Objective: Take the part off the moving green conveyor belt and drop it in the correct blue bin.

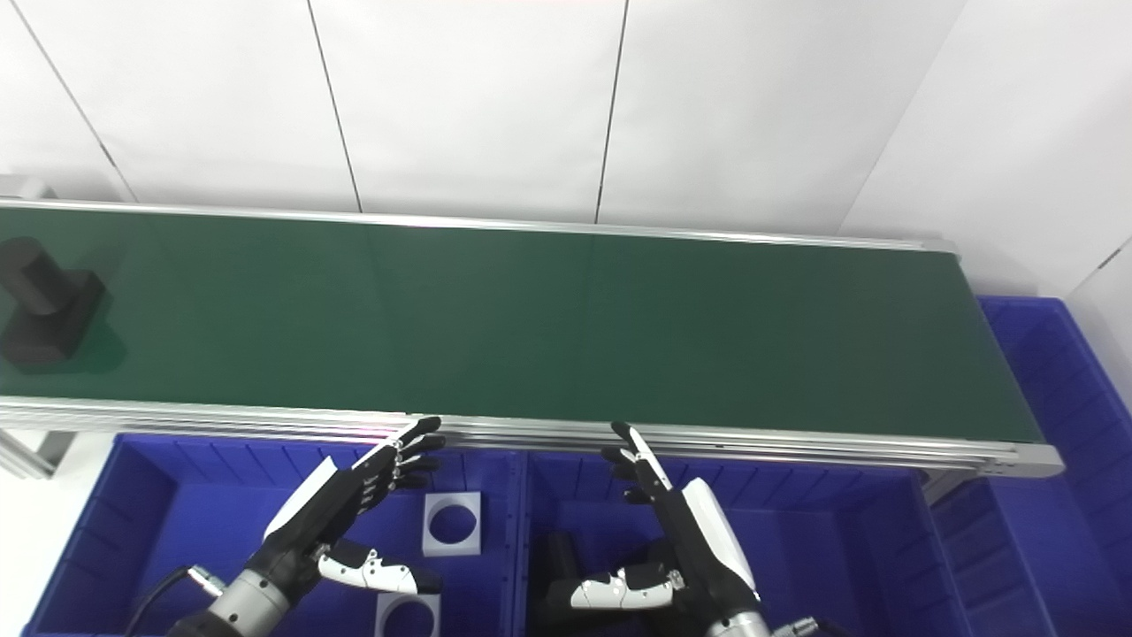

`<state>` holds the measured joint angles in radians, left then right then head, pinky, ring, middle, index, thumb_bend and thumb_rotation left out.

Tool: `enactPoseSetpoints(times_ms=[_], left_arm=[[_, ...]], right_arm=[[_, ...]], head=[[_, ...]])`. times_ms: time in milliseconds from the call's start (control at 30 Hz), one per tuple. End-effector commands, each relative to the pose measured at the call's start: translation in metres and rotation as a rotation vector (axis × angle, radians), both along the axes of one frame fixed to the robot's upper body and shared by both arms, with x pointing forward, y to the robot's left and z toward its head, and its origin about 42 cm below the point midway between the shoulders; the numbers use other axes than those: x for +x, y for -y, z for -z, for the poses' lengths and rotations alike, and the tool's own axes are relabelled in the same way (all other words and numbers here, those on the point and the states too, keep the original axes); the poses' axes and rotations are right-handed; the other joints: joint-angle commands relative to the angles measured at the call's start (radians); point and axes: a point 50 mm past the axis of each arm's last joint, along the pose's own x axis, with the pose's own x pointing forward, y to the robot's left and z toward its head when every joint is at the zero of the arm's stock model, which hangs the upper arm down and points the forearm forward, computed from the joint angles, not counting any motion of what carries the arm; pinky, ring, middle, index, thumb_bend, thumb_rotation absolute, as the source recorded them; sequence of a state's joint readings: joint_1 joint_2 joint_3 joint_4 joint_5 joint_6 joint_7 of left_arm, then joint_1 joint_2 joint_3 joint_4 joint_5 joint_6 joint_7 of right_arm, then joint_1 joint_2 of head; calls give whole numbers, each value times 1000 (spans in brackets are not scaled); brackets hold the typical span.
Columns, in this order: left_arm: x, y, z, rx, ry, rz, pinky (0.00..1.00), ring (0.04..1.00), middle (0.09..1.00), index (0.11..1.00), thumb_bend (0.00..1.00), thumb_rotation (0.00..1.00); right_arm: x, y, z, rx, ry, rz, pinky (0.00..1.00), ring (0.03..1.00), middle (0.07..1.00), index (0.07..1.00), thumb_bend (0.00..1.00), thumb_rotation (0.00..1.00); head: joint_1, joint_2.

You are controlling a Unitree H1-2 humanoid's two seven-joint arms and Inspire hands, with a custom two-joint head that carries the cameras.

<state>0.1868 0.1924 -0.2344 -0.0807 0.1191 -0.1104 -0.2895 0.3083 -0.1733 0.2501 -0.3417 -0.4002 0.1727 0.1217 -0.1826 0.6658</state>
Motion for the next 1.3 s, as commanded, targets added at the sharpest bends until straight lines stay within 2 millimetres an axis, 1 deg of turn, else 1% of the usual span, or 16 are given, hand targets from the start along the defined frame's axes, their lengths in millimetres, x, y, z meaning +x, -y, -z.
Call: enactPoseSetpoints(times_ms=[0, 200, 333, 433, 667, 1067, 1267], left_arm=[[8, 0, -9, -21, 63, 4, 817, 865, 914, 948, 862, 187], [10, 1, -4, -24, 69, 4, 815, 862, 913, 941, 861, 178], [11, 0, 0, -22, 60, -1, 818, 858, 908, 934, 872, 187], [10, 0, 1, -22, 57, 4, 812, 865, 917, 947, 859, 188], [9, 1, 5, -25, 53, 5, 802, 864, 921, 949, 859, 191], [7, 13, 6, -8, 71, -5, 801, 860, 922, 941, 858, 197], [6, 19, 7, -8, 92, -8, 788, 853, 916, 938, 846, 181]], right_arm=[[4, -3, -11, 19, 98, -19, 785, 862, 889, 985, 864, 178], [5, -3, -9, 31, 93, -13, 807, 864, 889, 984, 863, 154], [6, -4, -5, 23, 95, -14, 800, 859, 885, 983, 866, 158], [7, -4, -3, 19, 92, -14, 799, 859, 879, 983, 866, 167], [5, -1, 0, 19, 98, -11, 790, 858, 876, 982, 865, 156], [2, 11, 0, 41, 95, -9, 811, 866, 896, 991, 851, 136], [0, 16, 0, 47, 91, -2, 805, 873, 902, 993, 850, 130]], head=[[3, -2], [-1, -11], [-6, -18], [-6, -28], [2, -42], [45, -49], [73, -42]])
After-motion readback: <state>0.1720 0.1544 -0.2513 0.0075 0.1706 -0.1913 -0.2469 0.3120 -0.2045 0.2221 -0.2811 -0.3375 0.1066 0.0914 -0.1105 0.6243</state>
